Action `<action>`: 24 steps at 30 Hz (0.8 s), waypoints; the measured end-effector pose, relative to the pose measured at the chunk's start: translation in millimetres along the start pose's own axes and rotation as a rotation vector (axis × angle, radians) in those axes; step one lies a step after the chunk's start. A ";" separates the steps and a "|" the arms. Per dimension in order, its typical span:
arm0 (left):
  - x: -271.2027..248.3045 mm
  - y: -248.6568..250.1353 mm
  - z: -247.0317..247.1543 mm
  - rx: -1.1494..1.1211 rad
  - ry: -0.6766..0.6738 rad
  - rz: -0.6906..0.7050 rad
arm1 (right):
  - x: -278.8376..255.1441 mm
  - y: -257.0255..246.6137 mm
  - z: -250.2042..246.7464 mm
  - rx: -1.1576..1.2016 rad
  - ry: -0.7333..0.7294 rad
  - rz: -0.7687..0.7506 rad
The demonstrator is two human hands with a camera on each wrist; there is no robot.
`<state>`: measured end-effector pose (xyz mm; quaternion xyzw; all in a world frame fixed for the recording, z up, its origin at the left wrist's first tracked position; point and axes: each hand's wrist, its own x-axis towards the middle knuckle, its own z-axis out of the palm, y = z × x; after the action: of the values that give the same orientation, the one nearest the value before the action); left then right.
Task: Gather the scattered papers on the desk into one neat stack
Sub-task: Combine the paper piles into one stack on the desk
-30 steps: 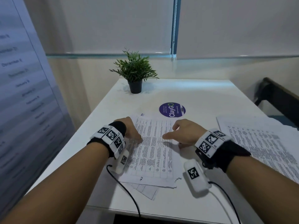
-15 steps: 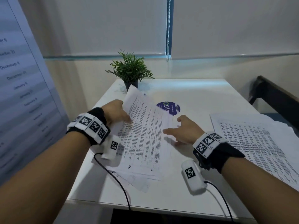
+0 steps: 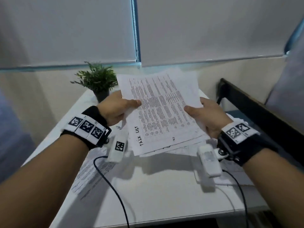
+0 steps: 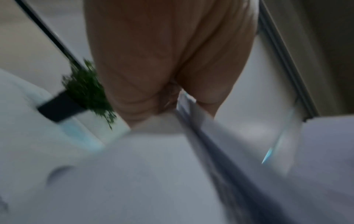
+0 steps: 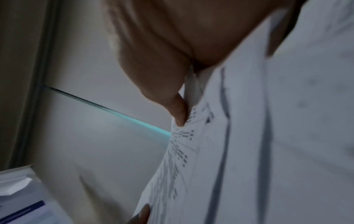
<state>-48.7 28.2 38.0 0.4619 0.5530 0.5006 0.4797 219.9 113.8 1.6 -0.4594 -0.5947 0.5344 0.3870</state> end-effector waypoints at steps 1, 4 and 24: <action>5.8 -3.7 13.6 0.026 -0.023 -0.044 | 3.5 2.8 -17.6 -0.092 0.023 0.000; 23.9 -19.8 68.0 0.162 -0.099 -0.167 | 8.7 17.9 -76.3 -0.411 0.066 0.104; 41.7 -48.0 5.2 1.292 -0.007 -0.362 | -25.9 -10.6 -60.1 -1.065 -0.004 0.096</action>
<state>-49.7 66.6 -12.9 0.5581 0.8086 -0.0211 0.1849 282.9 105.7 20.7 -0.6180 -0.7626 0.1764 0.0742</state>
